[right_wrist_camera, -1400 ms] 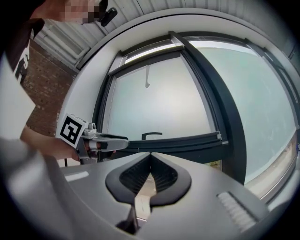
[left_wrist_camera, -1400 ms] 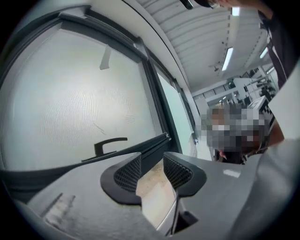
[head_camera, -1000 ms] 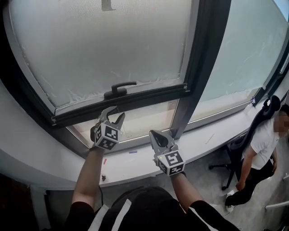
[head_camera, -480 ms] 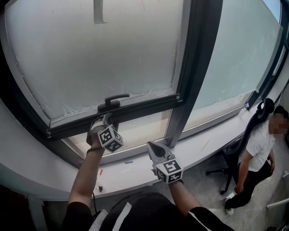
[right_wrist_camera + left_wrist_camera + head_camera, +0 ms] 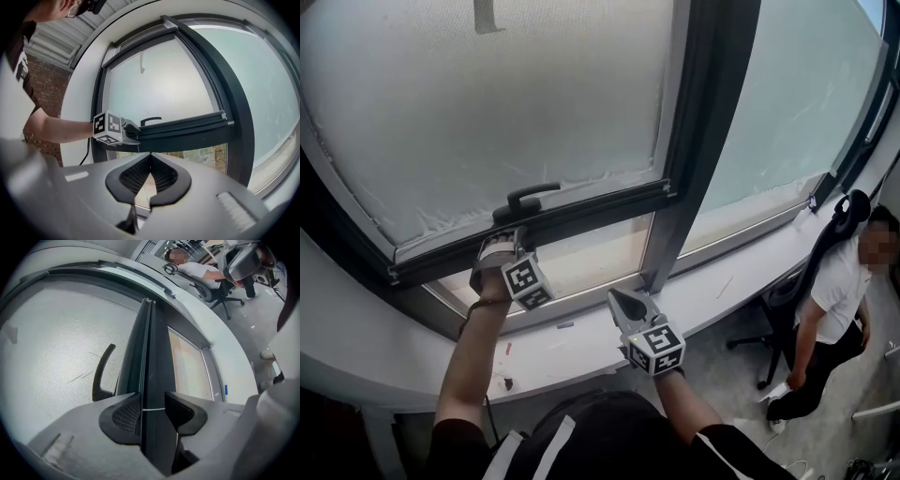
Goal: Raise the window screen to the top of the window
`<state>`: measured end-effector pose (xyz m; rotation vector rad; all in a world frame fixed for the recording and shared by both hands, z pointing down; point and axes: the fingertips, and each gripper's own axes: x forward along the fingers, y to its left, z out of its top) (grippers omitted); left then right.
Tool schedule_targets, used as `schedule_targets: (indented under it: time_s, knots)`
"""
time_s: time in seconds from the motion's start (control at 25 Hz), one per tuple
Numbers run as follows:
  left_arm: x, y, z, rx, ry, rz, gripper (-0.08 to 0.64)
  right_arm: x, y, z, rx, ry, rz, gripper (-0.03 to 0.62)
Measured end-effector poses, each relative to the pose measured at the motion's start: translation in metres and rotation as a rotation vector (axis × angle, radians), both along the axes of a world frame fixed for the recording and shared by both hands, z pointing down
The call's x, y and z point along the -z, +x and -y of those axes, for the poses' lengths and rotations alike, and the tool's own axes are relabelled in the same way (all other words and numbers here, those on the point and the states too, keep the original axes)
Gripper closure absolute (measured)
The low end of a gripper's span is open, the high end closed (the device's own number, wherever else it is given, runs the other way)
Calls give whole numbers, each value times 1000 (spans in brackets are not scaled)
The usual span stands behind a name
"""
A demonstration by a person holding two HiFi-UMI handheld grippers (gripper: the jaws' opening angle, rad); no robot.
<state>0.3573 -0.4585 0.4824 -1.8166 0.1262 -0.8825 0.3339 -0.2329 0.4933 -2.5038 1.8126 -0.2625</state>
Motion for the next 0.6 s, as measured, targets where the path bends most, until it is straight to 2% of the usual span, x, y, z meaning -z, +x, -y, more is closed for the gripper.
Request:
schedule_targets:
  time_s: [0.16, 0.28, 0.36, 0.48, 0.6]
  knots:
    - [6, 2, 2, 43, 17, -8, 465, -6, -8, 4, 35, -14, 5, 586]
    - [5, 2, 0, 59, 13, -21, 480, -1, -12, 5, 41, -7, 10, 586]
    - [5, 2, 1, 57, -29, -10, 483, 3, -15, 5, 51, 0, 1, 586]
    - [8, 3, 3, 56, -119, 45, 497, 8, -12, 0, 54, 24, -6, 586]
    - [8, 2, 2, 63, -139, 96, 494, 15, -4, -10, 21, 55, 11, 586]
